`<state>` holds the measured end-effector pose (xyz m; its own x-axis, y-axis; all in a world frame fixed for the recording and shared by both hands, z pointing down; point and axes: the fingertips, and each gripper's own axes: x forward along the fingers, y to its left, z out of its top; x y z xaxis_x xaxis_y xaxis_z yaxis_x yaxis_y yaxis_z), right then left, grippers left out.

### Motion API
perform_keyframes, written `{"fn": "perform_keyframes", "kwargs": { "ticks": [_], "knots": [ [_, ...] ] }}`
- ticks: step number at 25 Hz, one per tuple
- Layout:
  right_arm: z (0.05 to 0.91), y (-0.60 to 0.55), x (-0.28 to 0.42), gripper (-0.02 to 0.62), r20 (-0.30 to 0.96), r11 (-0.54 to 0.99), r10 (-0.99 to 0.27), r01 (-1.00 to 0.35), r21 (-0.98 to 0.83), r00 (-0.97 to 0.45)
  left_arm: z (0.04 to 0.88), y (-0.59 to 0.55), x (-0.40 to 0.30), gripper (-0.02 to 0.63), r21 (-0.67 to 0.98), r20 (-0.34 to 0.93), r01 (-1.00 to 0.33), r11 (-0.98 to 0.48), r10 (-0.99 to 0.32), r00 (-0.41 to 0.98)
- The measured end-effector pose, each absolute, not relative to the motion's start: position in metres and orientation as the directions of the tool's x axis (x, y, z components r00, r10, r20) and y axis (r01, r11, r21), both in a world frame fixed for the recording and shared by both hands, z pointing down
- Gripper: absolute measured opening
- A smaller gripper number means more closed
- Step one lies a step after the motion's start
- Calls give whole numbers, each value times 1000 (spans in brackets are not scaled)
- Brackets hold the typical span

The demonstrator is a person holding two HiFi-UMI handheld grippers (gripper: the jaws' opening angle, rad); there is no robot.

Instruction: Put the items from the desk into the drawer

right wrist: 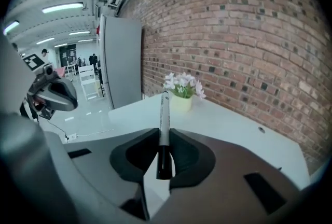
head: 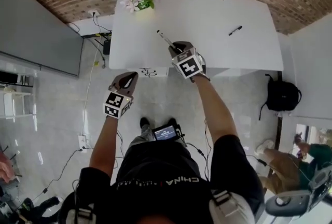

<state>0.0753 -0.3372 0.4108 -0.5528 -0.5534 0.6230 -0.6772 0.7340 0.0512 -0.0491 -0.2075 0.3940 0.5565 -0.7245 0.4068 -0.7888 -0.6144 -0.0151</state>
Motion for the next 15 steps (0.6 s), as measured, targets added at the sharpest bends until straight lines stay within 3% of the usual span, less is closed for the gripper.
{"fn": "perform_keyframes", "kwargs": {
  "ticks": [5,15],
  "knots": [
    [346,-292,77,72,546,735,-629,-652,186,-553,374,-201,-45,11,-38,368,-769,-639,-724,583],
    [348,-220,95,72,521,682,-659,-723,112,-542,374,-174,-51,11,-6,370,-760,-650,-707,602]
  ]
}}
